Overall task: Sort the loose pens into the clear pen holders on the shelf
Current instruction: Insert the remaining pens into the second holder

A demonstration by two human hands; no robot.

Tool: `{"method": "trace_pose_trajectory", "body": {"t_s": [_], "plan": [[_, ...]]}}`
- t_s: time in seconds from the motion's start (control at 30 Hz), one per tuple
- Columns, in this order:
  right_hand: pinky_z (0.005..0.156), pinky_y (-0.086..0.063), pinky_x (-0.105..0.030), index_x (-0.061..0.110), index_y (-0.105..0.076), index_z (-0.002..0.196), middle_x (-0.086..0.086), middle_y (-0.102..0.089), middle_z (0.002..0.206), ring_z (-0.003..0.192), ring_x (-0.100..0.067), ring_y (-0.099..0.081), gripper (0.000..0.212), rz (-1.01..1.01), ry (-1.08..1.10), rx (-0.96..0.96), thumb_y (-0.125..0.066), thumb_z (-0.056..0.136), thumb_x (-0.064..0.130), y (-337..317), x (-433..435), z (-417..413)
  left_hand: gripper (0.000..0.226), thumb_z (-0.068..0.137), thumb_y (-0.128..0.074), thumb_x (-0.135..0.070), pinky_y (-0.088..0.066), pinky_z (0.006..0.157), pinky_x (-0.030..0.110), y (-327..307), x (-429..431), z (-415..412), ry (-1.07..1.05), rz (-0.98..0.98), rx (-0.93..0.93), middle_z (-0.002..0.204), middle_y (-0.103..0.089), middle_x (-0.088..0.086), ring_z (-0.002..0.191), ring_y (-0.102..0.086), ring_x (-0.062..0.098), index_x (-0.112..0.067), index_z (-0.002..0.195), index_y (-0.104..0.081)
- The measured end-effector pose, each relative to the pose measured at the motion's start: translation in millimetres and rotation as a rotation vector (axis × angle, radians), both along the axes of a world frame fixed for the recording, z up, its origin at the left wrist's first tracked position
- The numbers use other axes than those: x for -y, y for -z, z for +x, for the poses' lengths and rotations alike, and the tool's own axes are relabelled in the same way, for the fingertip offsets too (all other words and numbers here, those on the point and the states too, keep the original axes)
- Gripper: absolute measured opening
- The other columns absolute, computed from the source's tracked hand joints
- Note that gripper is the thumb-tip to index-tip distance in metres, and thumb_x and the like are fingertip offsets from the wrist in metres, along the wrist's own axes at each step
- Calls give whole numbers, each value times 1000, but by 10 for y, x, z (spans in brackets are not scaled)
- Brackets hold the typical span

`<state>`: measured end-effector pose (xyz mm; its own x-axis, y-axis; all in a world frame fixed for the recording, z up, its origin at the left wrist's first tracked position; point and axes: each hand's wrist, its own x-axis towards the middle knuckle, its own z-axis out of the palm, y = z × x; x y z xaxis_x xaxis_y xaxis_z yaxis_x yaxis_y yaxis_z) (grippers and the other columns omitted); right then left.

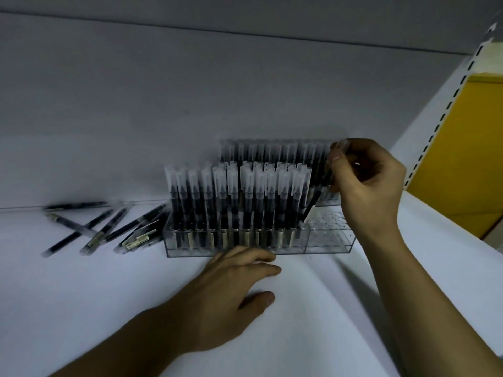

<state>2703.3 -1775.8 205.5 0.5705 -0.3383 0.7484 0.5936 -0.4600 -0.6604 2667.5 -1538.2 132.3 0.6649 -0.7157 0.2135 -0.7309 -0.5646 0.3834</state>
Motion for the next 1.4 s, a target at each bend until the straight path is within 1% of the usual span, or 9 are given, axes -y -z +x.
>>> {"method": "trace_pose_trajectory", "body": {"t_s": [0.17, 0.33, 0.4, 0.5, 0.57, 0.73, 0.93, 1.23, 1.4], "plan": [[54, -51, -54, 22, -69, 95, -8, -66, 79, 63, -40, -59, 6, -20, -20, -9, -68, 95, 16, -2, 23, -4, 46, 99, -46, -50, -19, 115, 20, 26, -2, 11, 1, -1, 3, 148, -29, -32, 136, -19, -13, -41, 144, -43], [54, -51, -50, 21, -70, 96, -7, -66, 79, 65, -38, -60, 6, -61, -30, -10, -69, 94, 15, 9, 20, -18, 46, 99, -46, -50, -18, 114, 19, 24, 0, 12, -4, 7, -8, 148, -28, -33, 136, -18, -14, -42, 145, -42], [55, -52, -44, 18, -71, 97, -5, -67, 79, 65, -33, -61, 5, -107, -68, -48, -71, 93, 14, 15, 20, -21, 46, 99, -46, -49, -17, 114, 18, 17, 0, 8, -6, 9, -15, 149, -28, -33, 136, -17, -14, -42, 145, -41], [56, -47, -25, 23, -72, 94, 6, -65, 73, 59, -14, -56, 13, -188, -119, -112, -74, 91, 11, 41, -13, -27, 46, 100, -46, -49, -17, 114, 19, 7, 1, 7, -5, 14, -21, 148, -27, -33, 136, -17, -14, -42, 145, -41], [55, -46, -21, 25, -72, 95, 5, -65, 73, 57, -10, -52, 16, -216, -149, -138, -75, 90, 10, 55, -30, -29, 46, 100, -46, -48, -18, 115, 20, 4, 3, 7, -4, 15, -26, 149, -27, -33, 136, -17, -13, -42, 145, -41], [55, -45, -20, 21, -72, 109, 7, -60, 74, 55, -9, -50, 25, -249, -157, -177, -73, 90, 6, 59, -2, -24, 46, 100, -46, -49, -18, 117, 22, -1, 9, 3, -2, 26, -22, 149, -26, -33, 136, -17, -14, -42, 145, -41], [58, -45, -14, 22, -75, 105, 17, -58, 66, 57, -7, -55, 26, -293, -125, -158, -72, 88, 3, 64, -13, -31, 47, 100, -46, -49, -20, 117, 24, -10, -8, 20, 15, 34, -28, 149, -27, -32, 137, -18, -13, -41, 145, -41], [59, -48, -18, 30, -64, 114, 5, -59, 80, 62, -8, -57, 40, -337, -137, -203, -71, 86, 3, 60, -41, -52, 51, 99, -46, -51, -24, 118, 30, -93, -109, 89, 83, 116, -24, 153, -26, -28, 139, -18, -10, -40, 148, -37], [63, -44, -22, 15, -65, 113, 9, -53, 81, 66, -8, -52, 30, -430, 23, 0, -65, 84, 18, 44, -148, -104, 52, 100, -48, -49, -26, 118, 29, -156, -195, 92, 105, 138, -68, 154, -25, -25, 140, -19, -9, -38, 149, -37]]}}
